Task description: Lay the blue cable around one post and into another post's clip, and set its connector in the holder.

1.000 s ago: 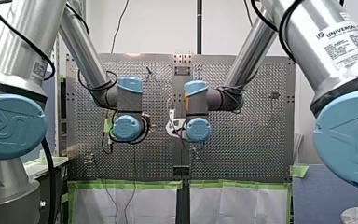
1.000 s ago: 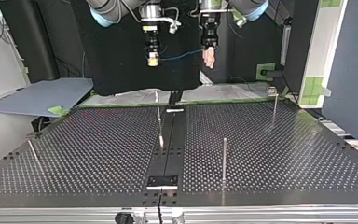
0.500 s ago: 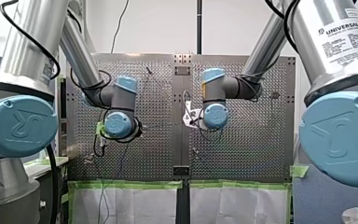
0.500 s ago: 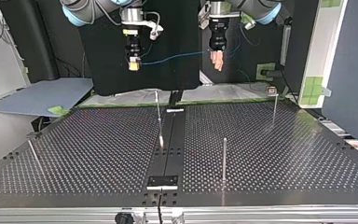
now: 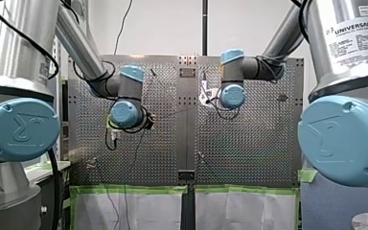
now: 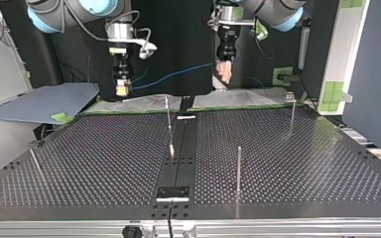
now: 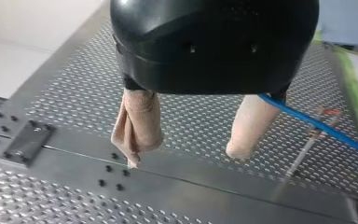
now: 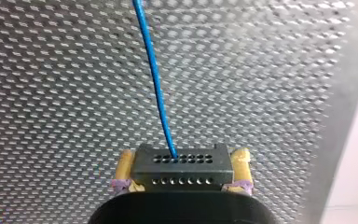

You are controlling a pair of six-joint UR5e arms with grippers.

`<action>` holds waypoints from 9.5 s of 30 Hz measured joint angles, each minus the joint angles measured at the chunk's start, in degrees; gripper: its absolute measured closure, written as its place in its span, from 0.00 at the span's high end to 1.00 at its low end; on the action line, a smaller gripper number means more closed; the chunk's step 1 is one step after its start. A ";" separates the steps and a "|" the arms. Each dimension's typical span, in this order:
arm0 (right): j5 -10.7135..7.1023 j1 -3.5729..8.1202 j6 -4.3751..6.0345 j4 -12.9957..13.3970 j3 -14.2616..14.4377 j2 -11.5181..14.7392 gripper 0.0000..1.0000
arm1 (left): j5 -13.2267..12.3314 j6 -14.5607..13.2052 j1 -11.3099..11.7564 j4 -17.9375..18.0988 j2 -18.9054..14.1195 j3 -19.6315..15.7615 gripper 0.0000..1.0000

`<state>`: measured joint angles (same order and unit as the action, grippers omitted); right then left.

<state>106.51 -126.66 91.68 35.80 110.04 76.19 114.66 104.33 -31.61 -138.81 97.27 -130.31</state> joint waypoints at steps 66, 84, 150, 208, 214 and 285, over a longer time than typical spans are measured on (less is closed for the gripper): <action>-3.83 -2.07 -2.33 -23.66 -27.82 2.09 0.03 | -6.41 3.88 14.78 -31.40 -11.50 32.58 1.00; -4.82 -1.49 -2.35 -21.10 -33.90 -2.49 0.03 | -8.87 3.90 16.41 -31.65 -7.25 40.51 1.00; -5.10 1.44 -2.93 -21.57 -36.10 -13.63 0.03 | -6.34 3.71 19.97 -32.92 7.30 46.06 1.00; -2.96 13.48 4.43 2.44 -8.29 -28.51 0.03 | -8.21 3.77 20.78 -32.69 7.84 46.05 1.00; -1.58 12.74 4.71 5.62 -5.12 -31.68 0.03 | -8.27 3.77 21.03 -32.68 7.98 46.05 1.00; 0.63 15.49 7.35 40.75 -12.73 -66.82 0.03 | -8.02 3.69 22.17 -32.76 8.66 46.40 1.00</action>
<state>107.15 -111.17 99.03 76.55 97.30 9.36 106.64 108.01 -9.44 -171.57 105.92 -83.91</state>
